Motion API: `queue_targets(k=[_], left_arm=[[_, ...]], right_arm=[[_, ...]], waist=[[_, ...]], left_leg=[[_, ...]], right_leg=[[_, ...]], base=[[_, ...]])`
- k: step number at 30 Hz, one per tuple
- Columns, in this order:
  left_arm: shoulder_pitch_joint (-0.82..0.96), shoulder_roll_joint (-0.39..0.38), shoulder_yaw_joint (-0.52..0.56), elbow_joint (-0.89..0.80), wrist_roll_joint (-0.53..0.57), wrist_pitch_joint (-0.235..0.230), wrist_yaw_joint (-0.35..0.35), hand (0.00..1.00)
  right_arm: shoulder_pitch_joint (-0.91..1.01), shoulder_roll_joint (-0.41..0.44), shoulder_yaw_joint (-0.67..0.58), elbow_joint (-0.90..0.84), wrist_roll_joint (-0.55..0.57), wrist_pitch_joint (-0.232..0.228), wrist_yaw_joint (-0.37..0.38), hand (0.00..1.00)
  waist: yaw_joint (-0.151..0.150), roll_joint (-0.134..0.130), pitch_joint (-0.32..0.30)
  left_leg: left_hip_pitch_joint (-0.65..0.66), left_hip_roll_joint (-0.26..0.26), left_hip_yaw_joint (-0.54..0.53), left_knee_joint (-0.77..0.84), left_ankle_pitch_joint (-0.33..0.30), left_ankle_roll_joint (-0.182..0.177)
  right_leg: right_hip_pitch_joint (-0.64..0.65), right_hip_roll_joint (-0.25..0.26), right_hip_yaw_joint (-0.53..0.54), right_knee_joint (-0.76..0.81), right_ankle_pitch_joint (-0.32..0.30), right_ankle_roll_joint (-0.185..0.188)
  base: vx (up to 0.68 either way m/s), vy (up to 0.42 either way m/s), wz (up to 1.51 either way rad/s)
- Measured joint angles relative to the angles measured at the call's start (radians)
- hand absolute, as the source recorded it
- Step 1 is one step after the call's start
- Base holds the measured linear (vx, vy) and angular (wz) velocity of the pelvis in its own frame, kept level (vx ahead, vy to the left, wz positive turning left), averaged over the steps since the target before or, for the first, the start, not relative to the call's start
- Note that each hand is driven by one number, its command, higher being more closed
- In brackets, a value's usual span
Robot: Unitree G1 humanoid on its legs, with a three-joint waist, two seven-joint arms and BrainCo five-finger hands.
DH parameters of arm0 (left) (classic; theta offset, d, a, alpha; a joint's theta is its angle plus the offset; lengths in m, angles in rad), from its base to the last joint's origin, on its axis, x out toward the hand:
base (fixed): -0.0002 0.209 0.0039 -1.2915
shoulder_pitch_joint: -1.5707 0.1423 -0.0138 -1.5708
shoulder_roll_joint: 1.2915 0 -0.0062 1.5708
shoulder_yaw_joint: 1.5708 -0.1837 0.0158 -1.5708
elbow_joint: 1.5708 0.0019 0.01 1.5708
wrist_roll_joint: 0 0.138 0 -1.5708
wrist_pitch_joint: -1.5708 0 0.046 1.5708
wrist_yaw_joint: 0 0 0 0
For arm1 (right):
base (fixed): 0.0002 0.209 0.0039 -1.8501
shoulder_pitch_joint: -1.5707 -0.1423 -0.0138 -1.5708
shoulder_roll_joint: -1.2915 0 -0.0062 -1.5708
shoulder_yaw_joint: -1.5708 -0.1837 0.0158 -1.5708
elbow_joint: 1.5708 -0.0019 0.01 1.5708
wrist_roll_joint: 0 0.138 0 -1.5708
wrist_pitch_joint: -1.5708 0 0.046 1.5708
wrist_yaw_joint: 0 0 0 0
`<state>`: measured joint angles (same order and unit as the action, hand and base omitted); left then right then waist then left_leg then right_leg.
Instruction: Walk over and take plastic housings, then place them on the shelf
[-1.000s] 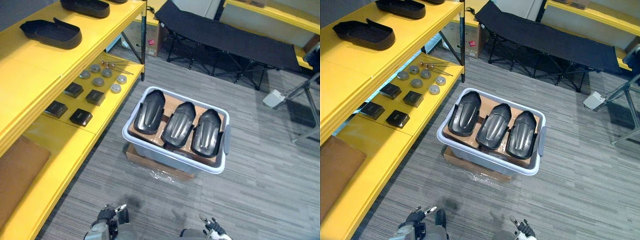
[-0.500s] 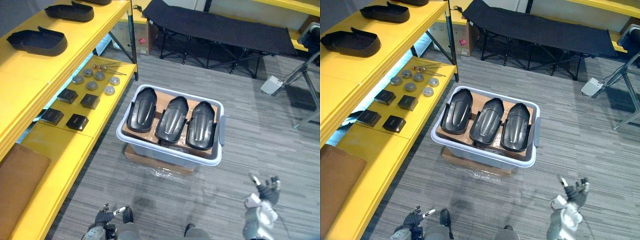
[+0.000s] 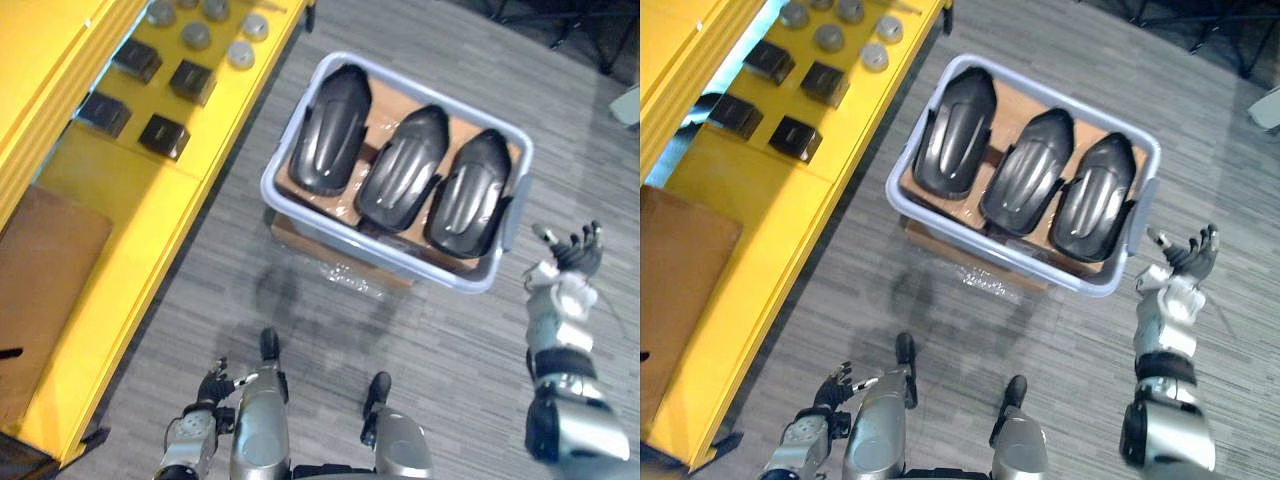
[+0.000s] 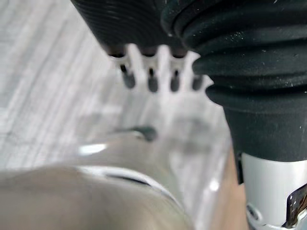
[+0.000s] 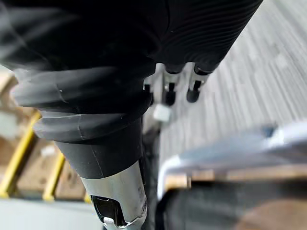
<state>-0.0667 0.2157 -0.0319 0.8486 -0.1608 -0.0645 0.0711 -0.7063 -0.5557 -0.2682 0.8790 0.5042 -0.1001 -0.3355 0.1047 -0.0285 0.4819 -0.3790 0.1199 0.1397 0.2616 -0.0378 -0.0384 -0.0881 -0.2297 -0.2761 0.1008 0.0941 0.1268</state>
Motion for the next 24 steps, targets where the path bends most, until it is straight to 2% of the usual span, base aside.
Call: queue_targets(k=[2,4,6,8,11,13,15,18,21,24], left_arm=[[-0.018,-0.006,-0.021,0.011,-0.004,0.000,0.008,0.00],[-0.045,-0.034,-0.037,0.040,-0.035,-0.013,0.017,0.00],[-0.059,-0.036,-0.061,0.046,-0.043,-0.023,0.025,0.00],[-0.066,-0.039,-0.071,0.060,-0.077,-0.030,0.032,0.00],[-0.097,-0.072,-0.073,0.077,-0.115,-0.039,0.035,0.00],[-0.104,-0.077,-0.074,0.077,-0.124,-0.051,0.035,0.00],[-0.106,-0.092,-0.071,0.075,-0.154,-0.063,0.034,0.00],[-0.106,-0.103,-0.069,0.075,-0.158,-0.068,0.033,0.00],[-0.107,-0.108,-0.069,0.070,-0.188,-0.073,0.031,0.00],[-0.109,-0.113,-0.069,0.071,-0.222,-0.090,0.027,0.00]], right_arm=[[-0.070,-0.042,0.021,0.036,0.001,0.028,-0.037,0.00],[-0.145,-0.102,0.057,0.093,0.002,0.062,-0.093,0.00],[-0.188,-0.125,0.059,0.133,0.002,0.089,-0.138,0.00],[-0.221,-0.126,0.064,0.164,0.001,0.122,-0.180,0.00],[-0.244,-0.175,0.080,0.167,-0.005,0.179,-0.252,0.00],[-0.244,-0.182,0.080,0.168,-0.007,0.199,-0.288,0.00],[-0.244,-0.182,0.078,0.166,-0.007,0.235,-0.339,0.00],[-0.241,-0.182,0.076,0.147,-0.011,0.251,-0.364,0.00],[-0.240,-0.181,0.077,0.123,-0.035,0.271,-0.368,0.00],[-0.241,-0.178,0.081,0.104,-0.047,0.322,-0.360,0.00]], waist=[[0.002,0.030,0.017],[0.013,0.071,0.038],[0.023,0.089,0.046],[0.026,0.089,0.046],[0.031,0.145,0.058],[0.039,0.148,0.057],[0.043,0.151,0.056],[0.040,0.168,0.056],[0.034,0.173,0.054],[0.034,0.173,0.054]], left_leg=[[-0.040,-0.004,-0.023,0.029,-0.002,0.005],[-0.081,-0.007,-0.041,0.056,-0.003,0.008],[-0.110,-0.013,-0.046,0.069,-0.001,0.010],[-0.136,-0.024,-0.052,0.091,-0.001,0.011],[-0.179,-0.030,-0.093,0.132,-0.008,0.013],[-0.198,-0.034,-0.090,0.138,-0.007,0.012],[-0.221,-0.034,-0.085,0.166,-0.009,0.010],[-0.224,-0.027,-0.083,0.168,-0.004,0.003],[-0.236,-0.024,-0.084,0.167,0.002,-0.001],[-0.248,-0.024,-0.076,0.166,0.007,-0.004]], right_leg=[[-0.021,-0.001,-0.006,0.016,0.000,0.000],[-0.047,-0.004,-0.028,0.036,-0.003,0.000],[-0.075,-0.012,-0.028,0.060,-0.022,0.013],[-0.097,-0.027,-0.030,0.083,-0.058,0.022],[-0.127,-0.035,-0.057,0.139,-0.105,0.024],[-0.159,-0.048,-0.057,0.172,-0.139,0.038],[-0.185,-0.063,-0.057,0.217,-0.204,0.064],[-0.209,-0.067,-0.051,0.261,-0.227,0.059],[-0.238,-0.071,-0.047,0.297,-0.244,0.061],[-0.280,-0.083,-0.028,0.345,-0.260,0.057]], base=[[-0.05,0.076,0.24],[-0.05,0.056,0.19],[-0.04,0.041,0.09],[-0.02,-0.008,0.09],[-0.07,-0.038,0.12],[-0.09,-0.033,0.00],[-0.10,-0.079,-0.05],[-0.08,-0.049,-0.05],[-0.06,-0.030,-0.01],[0.00,-0.016,-0.03]])
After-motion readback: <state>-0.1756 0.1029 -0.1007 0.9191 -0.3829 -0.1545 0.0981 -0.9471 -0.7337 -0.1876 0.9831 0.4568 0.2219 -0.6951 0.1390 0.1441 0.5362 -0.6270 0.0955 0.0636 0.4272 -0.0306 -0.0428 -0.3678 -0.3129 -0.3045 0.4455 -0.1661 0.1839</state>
